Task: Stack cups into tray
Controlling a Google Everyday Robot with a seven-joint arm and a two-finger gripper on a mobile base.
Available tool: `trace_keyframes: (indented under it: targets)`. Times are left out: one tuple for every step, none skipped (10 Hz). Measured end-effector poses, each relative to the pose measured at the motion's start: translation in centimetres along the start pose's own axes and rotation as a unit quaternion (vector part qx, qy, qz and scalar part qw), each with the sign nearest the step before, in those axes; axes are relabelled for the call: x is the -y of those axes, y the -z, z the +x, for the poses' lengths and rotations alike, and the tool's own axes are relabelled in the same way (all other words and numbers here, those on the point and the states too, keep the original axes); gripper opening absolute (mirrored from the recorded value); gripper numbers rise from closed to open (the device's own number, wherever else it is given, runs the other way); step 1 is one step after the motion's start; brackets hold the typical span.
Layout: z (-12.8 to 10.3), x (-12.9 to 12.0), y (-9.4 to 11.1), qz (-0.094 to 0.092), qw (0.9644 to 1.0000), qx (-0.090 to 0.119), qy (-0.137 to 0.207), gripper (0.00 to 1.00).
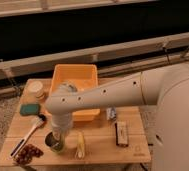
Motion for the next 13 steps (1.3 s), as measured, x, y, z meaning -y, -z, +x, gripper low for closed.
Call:
trace_keyframes:
  targets:
    - [-0.1,0.0,-0.1,0.002,1.0,0.001,0.0,0.63]
    - [-0.2,0.0,-0.3,0.004,1.0,0.003,0.001,0.63]
    - [-0.3,0.1,-0.3,0.006,1.0,0.006,0.0,0.63]
    - [-0.3,0.2,-0.2,0.007,0.9999,0.011,-0.001,0.63]
    - [-0.3,0.2,0.0,0.008,0.9998,0.016,-0.002,0.63]
    - [-0.3,0.2,0.2,0.008,0.9997,0.022,-0.003,0.63]
    - [-0.3,0.3,0.6,0.007,0.9995,0.03,-0.003,0.63]
    - [-0.2,0.4,1.2,0.002,0.9992,0.041,-0.004,0.63]
    - [0.2,0.4,2.2,-0.001,0.9984,0.057,-0.001,0.63]
    - [0.7,0.3,3.6,-0.007,0.9961,0.087,0.006,0.63]
    - [0.9,0.3,4.2,-0.009,0.9945,0.103,0.011,0.63]
    - [1.0,0.2,4.5,-0.01,0.9938,0.109,0.015,0.63]
    - [1.1,0.1,4.4,-0.01,0.9939,0.109,0.016,0.63]
